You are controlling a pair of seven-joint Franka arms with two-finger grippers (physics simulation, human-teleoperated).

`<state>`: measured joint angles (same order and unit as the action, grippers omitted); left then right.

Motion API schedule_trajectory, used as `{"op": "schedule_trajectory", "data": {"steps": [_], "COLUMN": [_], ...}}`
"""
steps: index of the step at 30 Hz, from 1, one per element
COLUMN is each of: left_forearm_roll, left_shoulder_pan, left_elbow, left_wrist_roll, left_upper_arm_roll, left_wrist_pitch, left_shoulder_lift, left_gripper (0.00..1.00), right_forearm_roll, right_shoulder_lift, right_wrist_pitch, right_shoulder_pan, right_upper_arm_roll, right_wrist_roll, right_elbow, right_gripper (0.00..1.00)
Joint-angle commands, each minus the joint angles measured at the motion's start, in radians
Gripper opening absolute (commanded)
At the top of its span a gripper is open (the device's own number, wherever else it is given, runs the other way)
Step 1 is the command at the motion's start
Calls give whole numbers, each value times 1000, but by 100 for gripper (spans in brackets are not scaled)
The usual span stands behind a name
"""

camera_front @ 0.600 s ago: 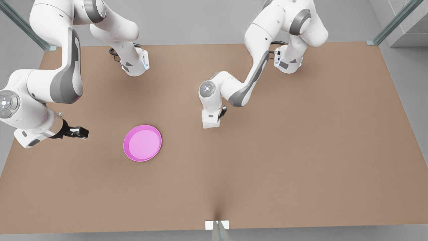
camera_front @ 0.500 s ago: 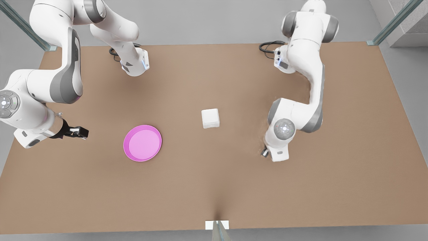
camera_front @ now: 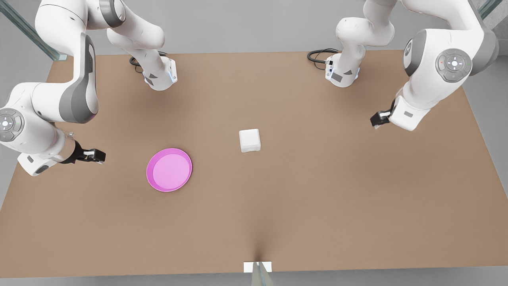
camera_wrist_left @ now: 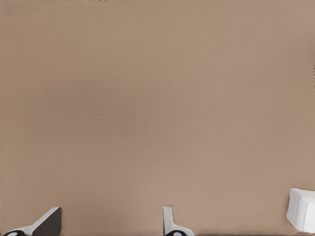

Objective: Pack egg into the box and close the box lid

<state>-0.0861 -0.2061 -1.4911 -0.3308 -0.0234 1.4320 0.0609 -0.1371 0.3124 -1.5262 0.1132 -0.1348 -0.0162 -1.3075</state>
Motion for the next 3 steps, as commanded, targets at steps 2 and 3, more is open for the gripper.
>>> {"op": "schedule_trajectory", "data": {"steps": [2,3], "left_forearm_roll": [-3,-3], "left_shoulder_pan": [16,16], "left_elbow": [0,0], "left_wrist_roll": [694,694], "left_upper_arm_roll": [-1,-1], "left_wrist_pitch": [-8,-8], "left_shoulder_lift": [-1,-1], "left_gripper": [100,100], "right_forearm_roll": [1,1], "right_shoulder_lift": [-1,-1], "right_wrist_pitch": [9,9], "right_shoulder_pan": [0,0], "right_upper_arm_roll": [0,0], "right_wrist_roll": [15,18], "right_elbow": [1,1], "right_gripper": [100,100]}}
